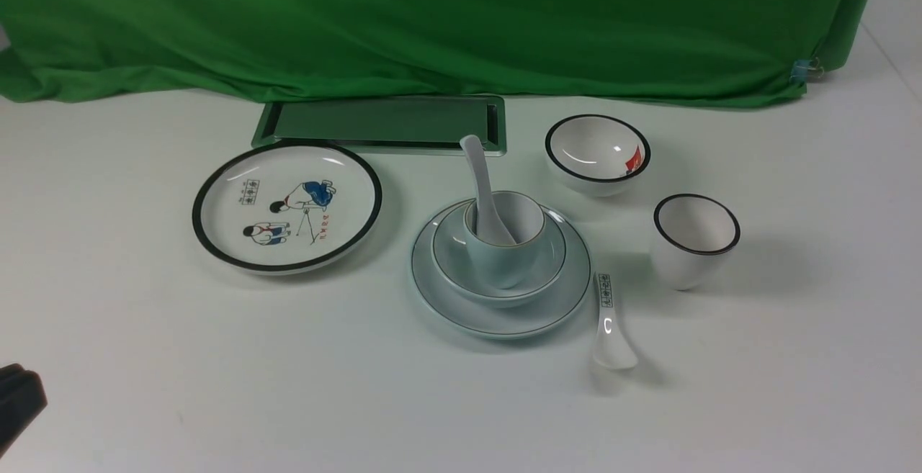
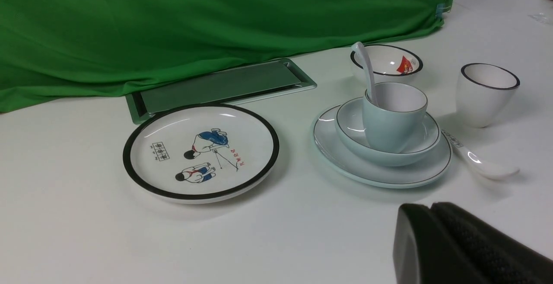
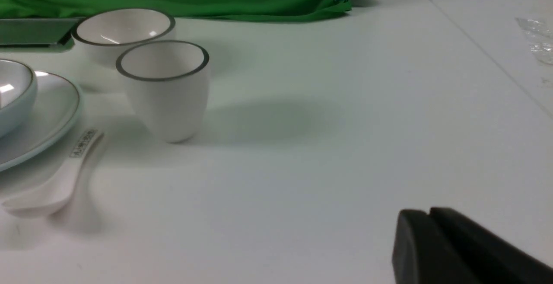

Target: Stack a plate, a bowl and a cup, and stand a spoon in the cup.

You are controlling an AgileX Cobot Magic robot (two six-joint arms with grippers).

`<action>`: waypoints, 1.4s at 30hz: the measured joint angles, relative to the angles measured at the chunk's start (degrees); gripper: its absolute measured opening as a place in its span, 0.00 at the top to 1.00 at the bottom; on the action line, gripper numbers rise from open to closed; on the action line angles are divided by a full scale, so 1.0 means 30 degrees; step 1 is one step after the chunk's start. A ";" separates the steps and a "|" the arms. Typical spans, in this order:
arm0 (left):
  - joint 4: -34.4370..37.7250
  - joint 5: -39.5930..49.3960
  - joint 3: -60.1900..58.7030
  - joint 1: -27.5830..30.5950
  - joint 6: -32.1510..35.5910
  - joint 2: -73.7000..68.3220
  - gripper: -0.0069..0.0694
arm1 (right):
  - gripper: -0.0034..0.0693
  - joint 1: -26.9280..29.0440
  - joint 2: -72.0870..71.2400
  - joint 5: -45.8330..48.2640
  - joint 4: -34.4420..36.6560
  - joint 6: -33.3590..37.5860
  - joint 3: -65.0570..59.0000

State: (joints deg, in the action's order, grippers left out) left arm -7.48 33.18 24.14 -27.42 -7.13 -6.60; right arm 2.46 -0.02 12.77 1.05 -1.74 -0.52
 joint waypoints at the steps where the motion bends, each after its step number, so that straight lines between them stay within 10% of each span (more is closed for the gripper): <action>1: 0.0000 0.0000 0.0000 0.0000 0.0000 0.0000 0.95 | 0.87 0.0000 0.0000 0.0000 0.0000 0.0000 0.0000; 12: 0.0037 -0.1018 -0.0554 0.0452 0.0022 0.0020 0.95 | 0.84 0.0000 0.0000 0.0000 0.0000 0.0000 0.0000; 22: 0.3935 -0.8424 -0.5391 0.7897 0.4872 0.0638 0.95 | 0.79 0.0000 0.0000 0.0000 0.0000 0.0000 0.0000; 42: 0.4137 -0.6602 -0.8155 0.9593 0.3839 0.2169 0.95 | 0.73 0.0000 0.0000 -0.0006 0.0000 0.0000 0.0000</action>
State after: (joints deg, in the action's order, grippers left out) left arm 4.93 13.38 -0.33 1.36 4.39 -0.10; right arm 2.46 -0.02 12.75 1.05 -1.74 -0.52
